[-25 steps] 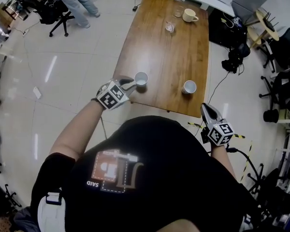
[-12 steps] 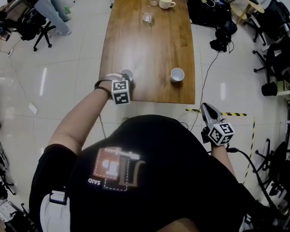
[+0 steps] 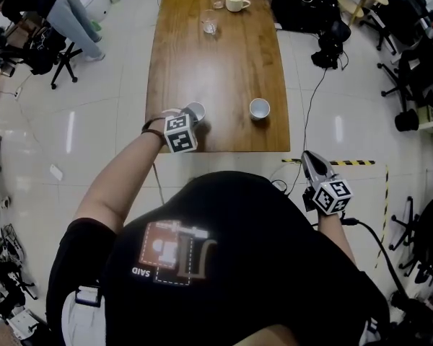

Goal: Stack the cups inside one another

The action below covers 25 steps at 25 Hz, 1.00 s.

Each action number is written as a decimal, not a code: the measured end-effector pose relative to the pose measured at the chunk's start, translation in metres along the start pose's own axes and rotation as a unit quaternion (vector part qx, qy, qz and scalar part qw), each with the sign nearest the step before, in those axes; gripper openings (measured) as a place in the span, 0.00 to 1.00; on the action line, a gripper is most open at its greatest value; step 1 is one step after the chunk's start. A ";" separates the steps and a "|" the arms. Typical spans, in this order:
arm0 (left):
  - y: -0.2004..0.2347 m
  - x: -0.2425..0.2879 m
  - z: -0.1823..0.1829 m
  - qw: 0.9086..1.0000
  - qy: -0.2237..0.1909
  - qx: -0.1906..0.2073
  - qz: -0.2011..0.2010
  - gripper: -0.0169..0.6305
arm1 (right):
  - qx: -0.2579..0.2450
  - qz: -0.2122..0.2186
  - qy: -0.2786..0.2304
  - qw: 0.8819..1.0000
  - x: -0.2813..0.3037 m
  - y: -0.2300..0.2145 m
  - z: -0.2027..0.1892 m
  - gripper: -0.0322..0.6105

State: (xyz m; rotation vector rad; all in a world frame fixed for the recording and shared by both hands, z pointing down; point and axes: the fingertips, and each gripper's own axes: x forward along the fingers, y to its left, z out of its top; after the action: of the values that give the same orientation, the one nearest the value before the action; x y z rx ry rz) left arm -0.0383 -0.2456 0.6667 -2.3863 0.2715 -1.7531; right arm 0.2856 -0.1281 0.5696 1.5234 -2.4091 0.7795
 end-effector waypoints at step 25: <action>-0.015 0.027 0.008 0.998 0.007 -0.009 -0.059 0.10 | -0.006 -0.002 0.009 1.000 0.004 -0.005 0.007 0.09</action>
State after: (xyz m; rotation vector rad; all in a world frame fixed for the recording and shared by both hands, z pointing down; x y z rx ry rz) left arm -0.0215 -0.2370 0.6933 -2.4486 0.1519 -1.8255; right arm 0.2886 -0.1366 0.5666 1.5104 -2.3927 0.7729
